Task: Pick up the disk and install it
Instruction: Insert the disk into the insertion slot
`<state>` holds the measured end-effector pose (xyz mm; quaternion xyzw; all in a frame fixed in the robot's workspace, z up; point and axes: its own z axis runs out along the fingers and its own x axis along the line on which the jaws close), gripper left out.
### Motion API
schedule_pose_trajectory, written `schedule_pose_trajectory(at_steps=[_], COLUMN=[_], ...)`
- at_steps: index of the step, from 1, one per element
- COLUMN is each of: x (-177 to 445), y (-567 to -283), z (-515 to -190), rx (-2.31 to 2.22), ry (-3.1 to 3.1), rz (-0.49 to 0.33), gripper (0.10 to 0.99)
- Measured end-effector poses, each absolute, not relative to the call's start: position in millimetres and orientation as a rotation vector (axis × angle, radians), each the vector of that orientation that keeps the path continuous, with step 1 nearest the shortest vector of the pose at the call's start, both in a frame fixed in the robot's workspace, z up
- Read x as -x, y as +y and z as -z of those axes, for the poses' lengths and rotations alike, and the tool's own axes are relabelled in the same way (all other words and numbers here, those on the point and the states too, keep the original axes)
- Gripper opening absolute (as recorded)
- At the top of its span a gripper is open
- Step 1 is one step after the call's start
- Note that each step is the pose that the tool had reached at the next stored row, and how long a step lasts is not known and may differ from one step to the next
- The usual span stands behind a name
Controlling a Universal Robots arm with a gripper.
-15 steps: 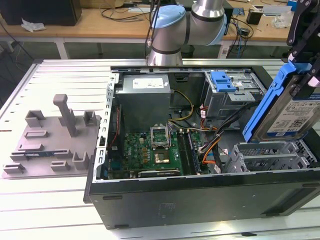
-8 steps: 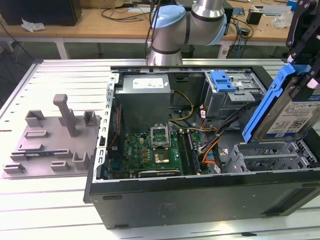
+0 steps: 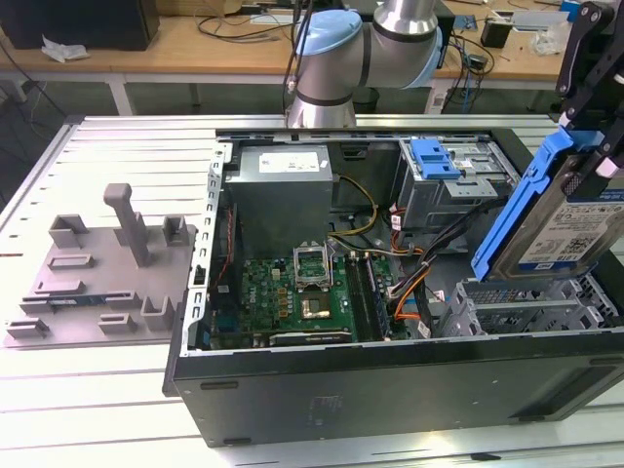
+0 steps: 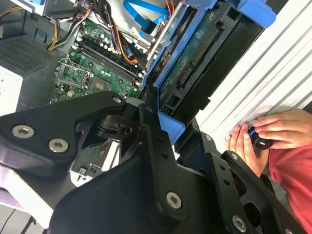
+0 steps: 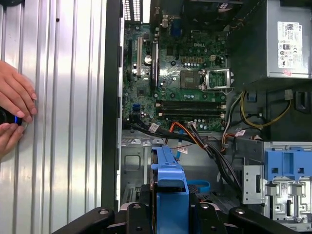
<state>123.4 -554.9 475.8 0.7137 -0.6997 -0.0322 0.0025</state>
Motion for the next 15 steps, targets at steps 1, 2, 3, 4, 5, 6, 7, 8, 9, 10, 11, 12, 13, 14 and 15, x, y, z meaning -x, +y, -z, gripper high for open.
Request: schedule_pose_trajectory(at_steps=[1, 2, 3, 4, 5, 6, 7, 8, 9, 10, 11, 12, 13, 14, 15], x=[-123.4, -123.4, -123.4, -123.4, -123.4, -123.4, -123.4, -123.4, -123.4, -123.4, -123.4, -123.4, -123.4, -123.4, -123.4], y=[-555.1, -555.3, -555.5, -555.7, -555.9, -556.1, -556.3, -556.4, -556.5, -556.6, -556.8, -556.9, -557.0, -557.1, -557.3], z=[-475.5, -475.1, -474.8, -474.5, -474.2, -473.9, -473.5, -473.2, -472.9, -472.5, -472.3, -472.0, -471.6, -471.3, -470.7], rx=[-2.239, -2.239, -2.239, -2.239, -2.239, -2.239, -2.239, -2.239, -2.239, -2.239, -2.239, -2.239, -2.239, -2.239, -2.239], ry=[-2.195, -2.195, -2.195, -2.195, -2.195, -2.195, -2.195, -2.195, -2.195, -2.195, -2.195, -2.195, -2.195, -2.195, -2.195], rz=[0.101, 0.101, 0.101, 0.101, 0.101, 0.101, 0.102, 0.102, 0.102, 0.102, 0.102, 0.102, 0.102, 0.102, 0.102], gripper=[0.365, 0.365, 0.365, 0.365, 0.365, 0.365, 0.365, 0.365, 0.365, 0.365, 0.365, 0.365, 0.365, 0.365, 0.365])
